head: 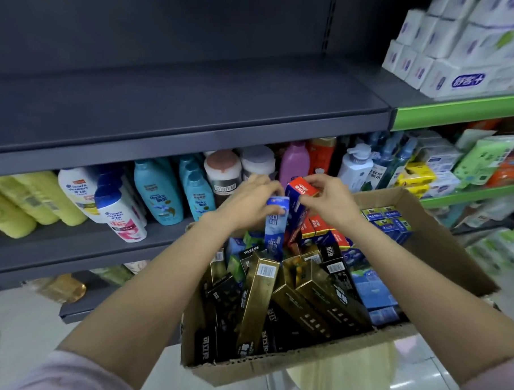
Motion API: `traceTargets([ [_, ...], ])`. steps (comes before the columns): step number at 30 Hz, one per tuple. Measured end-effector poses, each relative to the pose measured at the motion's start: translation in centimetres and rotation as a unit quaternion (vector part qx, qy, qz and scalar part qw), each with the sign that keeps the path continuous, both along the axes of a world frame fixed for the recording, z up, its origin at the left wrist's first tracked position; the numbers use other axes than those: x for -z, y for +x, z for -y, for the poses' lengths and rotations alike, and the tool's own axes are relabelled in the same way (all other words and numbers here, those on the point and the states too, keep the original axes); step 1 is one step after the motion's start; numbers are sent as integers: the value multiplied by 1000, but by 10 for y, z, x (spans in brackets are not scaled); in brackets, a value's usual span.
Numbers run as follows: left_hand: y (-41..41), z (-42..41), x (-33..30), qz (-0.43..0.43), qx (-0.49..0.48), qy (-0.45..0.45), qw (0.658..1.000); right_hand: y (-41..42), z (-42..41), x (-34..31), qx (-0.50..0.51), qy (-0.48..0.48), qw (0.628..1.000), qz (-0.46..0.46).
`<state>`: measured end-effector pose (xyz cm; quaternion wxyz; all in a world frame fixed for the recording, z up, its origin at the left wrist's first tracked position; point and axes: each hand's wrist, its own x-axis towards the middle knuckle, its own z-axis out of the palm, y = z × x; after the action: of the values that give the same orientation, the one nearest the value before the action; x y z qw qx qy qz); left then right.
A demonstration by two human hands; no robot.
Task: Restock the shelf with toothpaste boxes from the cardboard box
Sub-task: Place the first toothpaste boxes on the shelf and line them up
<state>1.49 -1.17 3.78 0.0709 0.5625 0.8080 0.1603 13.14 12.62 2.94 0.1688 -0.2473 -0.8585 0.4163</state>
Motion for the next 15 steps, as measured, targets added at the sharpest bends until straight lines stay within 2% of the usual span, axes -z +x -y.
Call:
traceTargets([
  [2,4,7,-19,75,-40,61,995,6,4,-12,4,-3,999,-35],
  [5,9,19,-41,142,-100,158,972,14,14,-33,-22,-24,994,-100],
  [9,25,34,-78,258,-163,316,899,14,38,-70,-93,-1,985,-147],
  [12,35,45,-107,286,-175,377,864,7,60,-94,-110,-18,977,-179],
  [15,35,59,-132,294,-215,442,820,-3,84,-115,-121,-110,964,-211],
])
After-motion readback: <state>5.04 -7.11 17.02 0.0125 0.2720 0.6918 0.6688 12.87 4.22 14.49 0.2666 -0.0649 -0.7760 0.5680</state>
